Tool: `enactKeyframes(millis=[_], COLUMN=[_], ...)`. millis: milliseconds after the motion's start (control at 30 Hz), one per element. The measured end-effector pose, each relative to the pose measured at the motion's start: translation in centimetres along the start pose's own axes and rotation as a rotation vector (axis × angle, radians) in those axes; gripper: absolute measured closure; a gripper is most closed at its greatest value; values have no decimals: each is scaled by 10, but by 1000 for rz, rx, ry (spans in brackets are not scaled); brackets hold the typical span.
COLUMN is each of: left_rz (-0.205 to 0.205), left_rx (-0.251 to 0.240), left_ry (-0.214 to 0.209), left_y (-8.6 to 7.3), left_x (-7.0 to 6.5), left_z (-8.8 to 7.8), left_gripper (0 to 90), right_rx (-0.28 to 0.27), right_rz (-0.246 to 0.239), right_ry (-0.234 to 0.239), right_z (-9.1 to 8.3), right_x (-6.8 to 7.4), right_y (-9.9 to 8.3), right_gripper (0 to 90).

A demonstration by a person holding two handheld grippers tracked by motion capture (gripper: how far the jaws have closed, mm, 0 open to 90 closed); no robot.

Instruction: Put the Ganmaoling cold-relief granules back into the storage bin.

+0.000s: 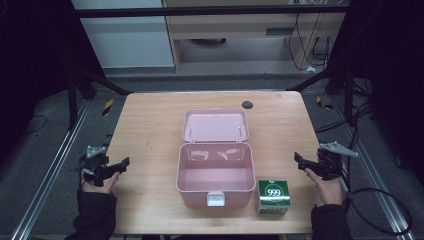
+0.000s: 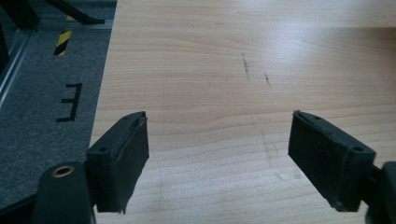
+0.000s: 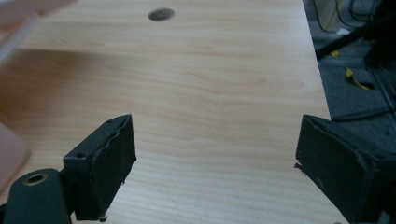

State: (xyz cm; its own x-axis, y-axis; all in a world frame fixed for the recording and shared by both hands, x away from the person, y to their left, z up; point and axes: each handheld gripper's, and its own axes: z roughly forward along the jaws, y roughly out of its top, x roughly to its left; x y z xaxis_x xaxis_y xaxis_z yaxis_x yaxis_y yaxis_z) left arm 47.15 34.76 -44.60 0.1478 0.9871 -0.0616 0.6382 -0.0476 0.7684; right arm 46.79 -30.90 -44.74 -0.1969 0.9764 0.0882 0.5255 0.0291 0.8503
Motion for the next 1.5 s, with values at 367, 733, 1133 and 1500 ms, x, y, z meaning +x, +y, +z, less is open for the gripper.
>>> enactKeyframes(millis=[367, 733, 1133, 1500], left_rz=[34, 65, 75, 106], left_rx=[28, 41, 58, 83], left_ry=[-16, -24, -26, -33], left_y=[-13, -17, -19, -20], left_x=[-6, -9, -9, -14], left_z=[-9, -2, 2, 8], left_gripper=[228, 228, 224, 230], right_rx=[37, 86, 161, 283], right_rz=[-148, -297, -509, -690], right_ry=[166, 318, 431, 523], right_z=[-25, -34, -48, -47], right_x=[14, 42, 65, 85], right_y=[43, 73, 92, 97], right_gripper=[136, 65, 79, 84])
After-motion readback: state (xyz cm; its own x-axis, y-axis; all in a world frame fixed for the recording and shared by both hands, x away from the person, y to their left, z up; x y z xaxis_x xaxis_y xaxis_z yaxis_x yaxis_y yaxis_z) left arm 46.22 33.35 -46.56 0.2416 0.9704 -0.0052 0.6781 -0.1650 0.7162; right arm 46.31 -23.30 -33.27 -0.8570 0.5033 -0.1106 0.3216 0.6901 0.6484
